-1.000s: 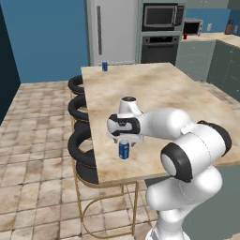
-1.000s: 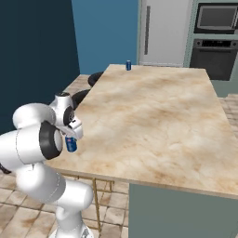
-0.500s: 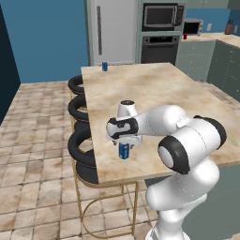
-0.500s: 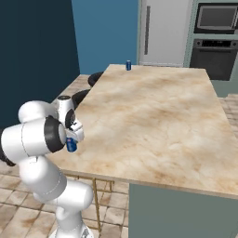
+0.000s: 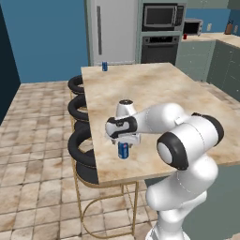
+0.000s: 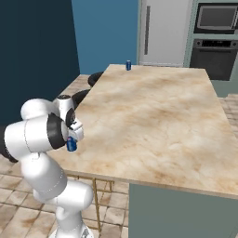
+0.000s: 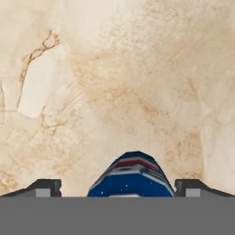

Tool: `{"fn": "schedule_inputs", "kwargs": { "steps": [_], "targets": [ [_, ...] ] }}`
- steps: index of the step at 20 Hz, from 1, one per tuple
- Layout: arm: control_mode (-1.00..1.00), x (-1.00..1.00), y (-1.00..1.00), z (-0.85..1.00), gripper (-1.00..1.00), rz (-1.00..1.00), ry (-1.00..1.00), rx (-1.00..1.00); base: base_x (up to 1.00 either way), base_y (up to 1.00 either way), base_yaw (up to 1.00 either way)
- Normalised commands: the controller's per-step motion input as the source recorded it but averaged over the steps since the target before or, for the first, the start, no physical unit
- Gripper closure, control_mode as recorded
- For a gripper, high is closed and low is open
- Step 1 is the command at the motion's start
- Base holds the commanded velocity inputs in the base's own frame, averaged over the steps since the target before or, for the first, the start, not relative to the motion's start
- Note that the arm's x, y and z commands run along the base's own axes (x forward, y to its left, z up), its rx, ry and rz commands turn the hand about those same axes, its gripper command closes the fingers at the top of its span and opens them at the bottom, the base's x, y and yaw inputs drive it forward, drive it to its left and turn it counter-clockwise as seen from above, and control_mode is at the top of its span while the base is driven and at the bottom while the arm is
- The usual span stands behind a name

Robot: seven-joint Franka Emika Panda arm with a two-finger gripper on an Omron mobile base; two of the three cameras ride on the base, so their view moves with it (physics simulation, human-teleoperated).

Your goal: Four empty soda cans are scattered around the kitchen. Gather all the cans and cluster them next to the stove for recycling.

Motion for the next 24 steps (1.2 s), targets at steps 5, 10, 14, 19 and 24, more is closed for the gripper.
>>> {"fn": "schedule_inputs", "kwargs": {
  "steps": [5, 10, 14, 19, 24],
  "targets": [
    [-1.00, -0.05, 0.00, -0.16, 1.00, -0.04, 0.10, 0.00, 0.00, 0.00, 0.00],
    [-1.00, -0.21, 0.00, -0.08, 1.00, -0.07, 0.05, 0.00, 0.00, 0.00, 0.00],
    [-1.00, -0.28, -0.04, 0.16, 1.00, -0.08, -0.10, 0.00, 0.00, 0.00, 0.00],
    [-1.00, -0.27, -0.05, 0.18, 1.00, -0.02, -0.17, 0.00, 0.00, 0.00, 0.00],
    [-1.00, -0.22, -0.12, 0.18, 1.00, 0.00, -0.01, 0.00, 0.00, 0.00, 0.00]
  ]
}}
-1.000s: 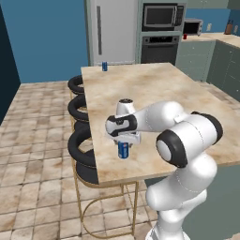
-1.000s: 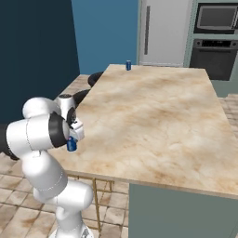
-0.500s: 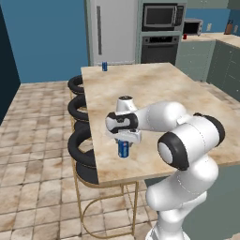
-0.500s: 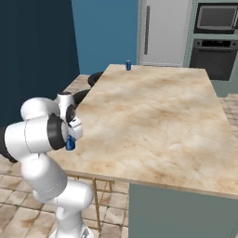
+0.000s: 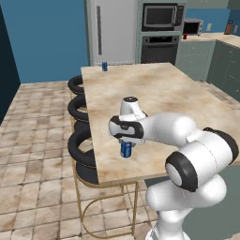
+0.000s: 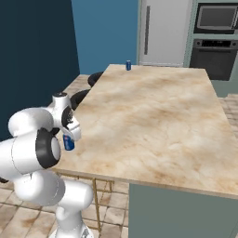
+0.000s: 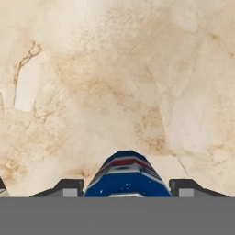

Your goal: Four empty soda cans are scattered around the kitchen. Gather all the cans and cluster them next to the stove for recycling.

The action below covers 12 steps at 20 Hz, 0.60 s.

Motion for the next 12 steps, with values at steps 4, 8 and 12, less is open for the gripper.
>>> {"fn": "schedule_inputs", "kwargs": {
  "steps": [4, 8, 12],
  "targets": [
    [-1.00, -0.21, -0.10, 0.11, 1.00, 0.00, 0.00, 0.00, 0.00, 0.00, 0.00],
    [-1.00, -0.16, -0.08, 0.11, 1.00, 0.00, 0.00, 0.00, 0.00, 0.00, 0.00],
    [-1.00, -0.14, -0.06, 0.15, 1.00, 0.00, 0.00, 0.00, 0.00, 0.00, 0.00]
  ]
}}
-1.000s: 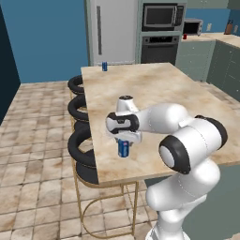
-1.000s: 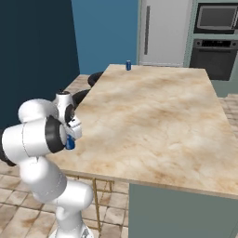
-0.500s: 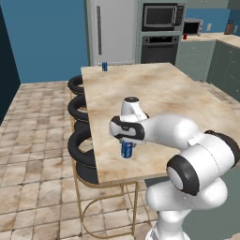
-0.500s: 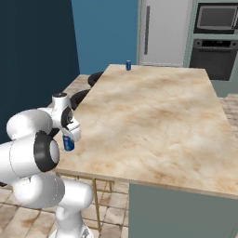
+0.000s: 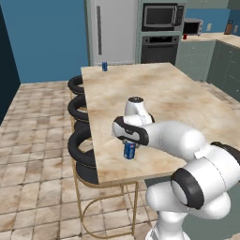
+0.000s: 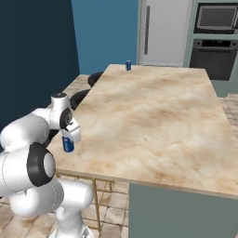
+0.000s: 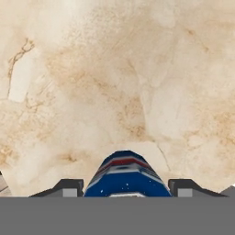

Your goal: Four empty soda cans are scattered around the kitchen. Gather all the cans and cluster them next to the stove for recycling.

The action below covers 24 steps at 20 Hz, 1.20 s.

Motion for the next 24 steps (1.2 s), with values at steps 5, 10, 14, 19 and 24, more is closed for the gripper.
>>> {"fn": "schedule_inputs", "kwargs": {
  "steps": [5, 10, 14, 19, 24],
  "targets": [
    [-1.00, -0.12, -0.04, 0.16, 1.00, 0.00, 0.02, 0.00, 0.00, 0.00, 0.00],
    [1.00, -0.06, -0.02, 0.04, 1.00, 0.01, 0.02, 0.00, -0.01, 0.00, 0.00],
    [1.00, 0.00, 0.00, 0.00, 1.00, 0.00, 0.00, 0.00, 0.00, 0.00, 0.00],
    [1.00, 0.00, 0.00, 0.00, 1.00, 0.00, 0.00, 0.00, -0.25, -0.06, -0.09],
    [1.00, 0.00, 0.00, 0.00, 1.00, 0.00, 0.00, 0.00, -0.48, -0.13, -0.24]
  ]
}}
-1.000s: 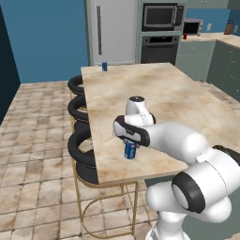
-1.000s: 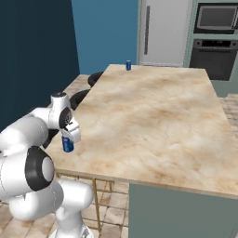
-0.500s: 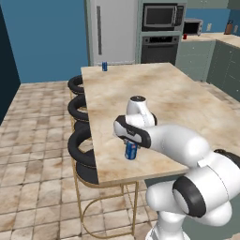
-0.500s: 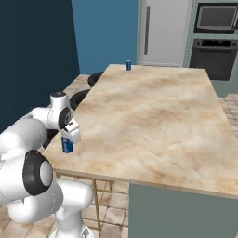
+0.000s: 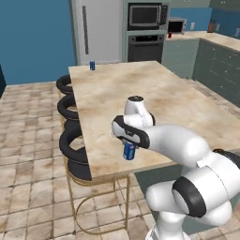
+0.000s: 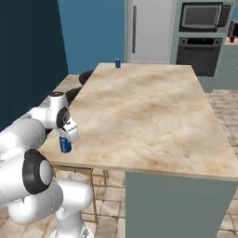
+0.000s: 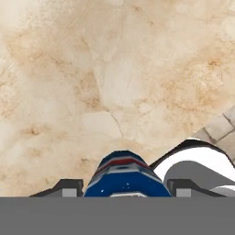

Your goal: Four empty soda cans are scattered around the kitchen. Gather all the cans and cluster them next to the stove for recycling.

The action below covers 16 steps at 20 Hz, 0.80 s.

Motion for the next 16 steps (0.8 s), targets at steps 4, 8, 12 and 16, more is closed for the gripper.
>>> {"fn": "schedule_inputs", "kwargs": {
  "steps": [4, 8, 12, 16],
  "targets": [
    [1.00, 0.00, 0.00, 0.00, 1.00, 0.00, 0.00, 0.00, -0.24, -0.30, -0.23],
    [1.00, 0.00, 0.00, 0.00, 1.00, 0.00, 0.00, 0.00, 0.00, -0.31, -0.60],
    [1.00, 0.00, 0.00, 0.00, 1.00, 0.00, 0.00, 0.00, 0.00, -0.14, -0.80],
    [1.00, 0.00, 0.00, 0.00, 1.00, 0.00, 0.00, 0.00, 0.00, -0.13, -0.81]
  ]
}}
